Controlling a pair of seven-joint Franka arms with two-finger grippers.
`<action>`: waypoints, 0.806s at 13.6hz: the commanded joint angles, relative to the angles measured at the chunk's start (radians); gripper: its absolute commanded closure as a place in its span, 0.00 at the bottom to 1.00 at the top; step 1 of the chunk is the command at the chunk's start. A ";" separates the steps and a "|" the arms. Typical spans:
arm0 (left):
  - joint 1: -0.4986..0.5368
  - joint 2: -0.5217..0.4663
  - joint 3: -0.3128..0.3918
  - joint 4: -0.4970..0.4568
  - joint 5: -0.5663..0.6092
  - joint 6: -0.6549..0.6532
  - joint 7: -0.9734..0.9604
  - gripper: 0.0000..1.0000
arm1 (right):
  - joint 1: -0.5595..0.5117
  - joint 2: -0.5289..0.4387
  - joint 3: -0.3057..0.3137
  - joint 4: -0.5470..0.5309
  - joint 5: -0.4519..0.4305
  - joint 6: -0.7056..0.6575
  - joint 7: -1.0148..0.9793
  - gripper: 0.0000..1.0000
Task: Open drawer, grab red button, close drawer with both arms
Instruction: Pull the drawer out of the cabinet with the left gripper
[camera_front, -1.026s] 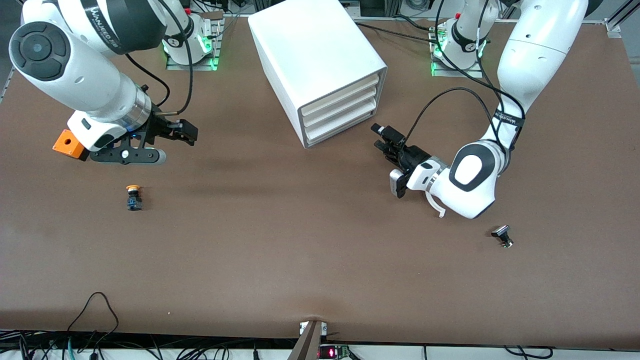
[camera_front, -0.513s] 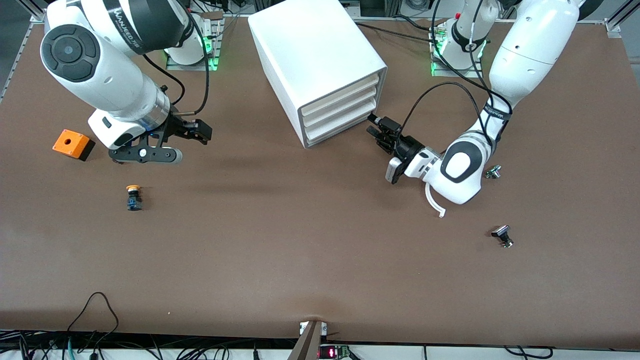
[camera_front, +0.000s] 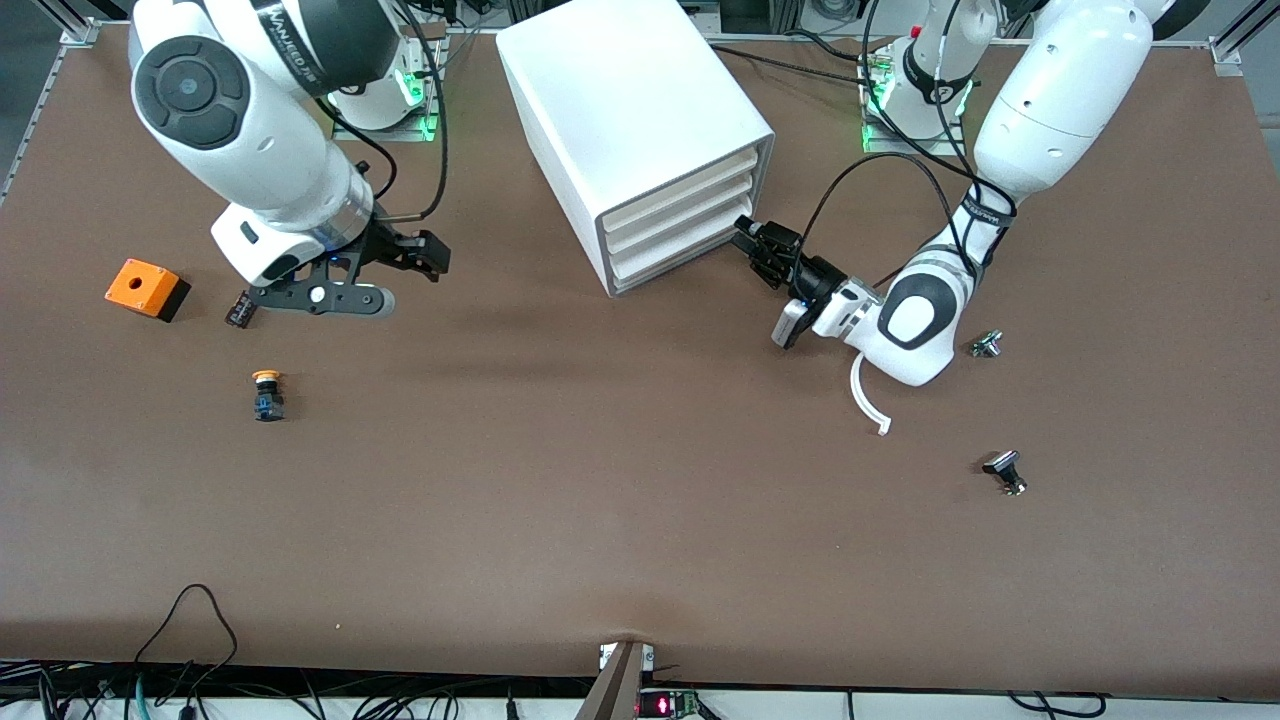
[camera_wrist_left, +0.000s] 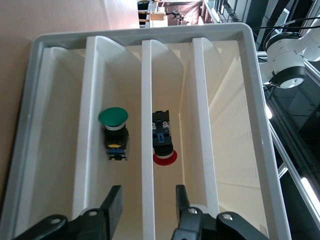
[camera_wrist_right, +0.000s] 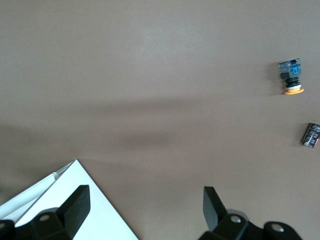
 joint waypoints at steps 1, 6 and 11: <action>-0.011 -0.052 -0.016 -0.066 -0.038 0.034 0.025 0.49 | 0.025 -0.002 -0.008 0.003 0.010 0.005 0.038 0.00; -0.017 -0.107 -0.124 -0.183 -0.088 0.223 0.025 0.54 | 0.036 -0.002 -0.008 0.003 0.010 0.003 0.053 0.00; -0.006 -0.103 -0.138 -0.194 -0.113 0.227 0.077 1.00 | 0.071 -0.002 -0.007 0.012 0.015 0.006 0.101 0.00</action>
